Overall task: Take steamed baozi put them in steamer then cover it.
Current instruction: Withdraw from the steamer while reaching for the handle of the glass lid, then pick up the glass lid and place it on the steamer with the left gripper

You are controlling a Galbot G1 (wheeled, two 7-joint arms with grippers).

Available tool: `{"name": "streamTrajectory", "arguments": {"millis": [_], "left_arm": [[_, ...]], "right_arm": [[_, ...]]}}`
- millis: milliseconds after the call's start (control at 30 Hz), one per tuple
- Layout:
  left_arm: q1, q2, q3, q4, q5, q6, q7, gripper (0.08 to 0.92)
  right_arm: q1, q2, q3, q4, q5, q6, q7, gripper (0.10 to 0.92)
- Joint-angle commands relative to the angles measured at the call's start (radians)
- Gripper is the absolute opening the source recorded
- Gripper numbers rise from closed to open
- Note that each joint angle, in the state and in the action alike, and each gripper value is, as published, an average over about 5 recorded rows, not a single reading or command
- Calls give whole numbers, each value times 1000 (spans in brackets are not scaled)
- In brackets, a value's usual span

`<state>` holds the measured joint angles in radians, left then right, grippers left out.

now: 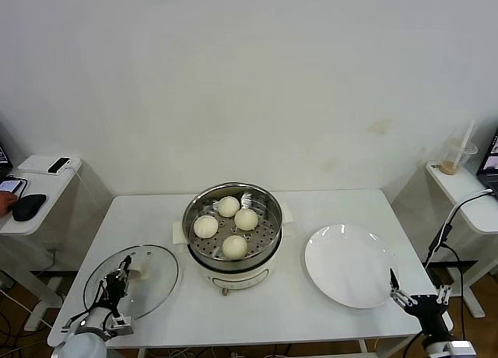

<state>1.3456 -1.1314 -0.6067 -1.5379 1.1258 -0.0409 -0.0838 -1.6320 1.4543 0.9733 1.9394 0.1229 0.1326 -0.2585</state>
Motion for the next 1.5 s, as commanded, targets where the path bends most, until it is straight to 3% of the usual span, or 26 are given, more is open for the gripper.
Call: {"name": "streamTrajectory", "arguments": {"millis": [33, 433, 767, 1067, 1300, 1500], "left_arm": [[63, 6, -46, -136, -12, 16, -38, 138], [121, -16, -144, -378, 92, 122, -14, 134], [115, 12, -187, -488, 110, 202, 95, 134], [81, 50, -47, -572, 65, 249, 147, 134], [-56, 70, 131, -544, -7, 298, 144, 134], [-183, 26, 272, -474, 22, 358, 168, 134]], "right_arm": [[1, -3, -8, 8, -2, 3, -1, 823], [-1, -23, -29, 23, -23, 6, -7, 823], [5, -20, -40, 18, -54, 17, -9, 823], [8, -9, -64, 24, -83, 18, -9, 823], [-2, -2, -82, 23, -112, 17, -2, 823], [0, 11, -92, 13, -160, 1, 14, 823]]}}
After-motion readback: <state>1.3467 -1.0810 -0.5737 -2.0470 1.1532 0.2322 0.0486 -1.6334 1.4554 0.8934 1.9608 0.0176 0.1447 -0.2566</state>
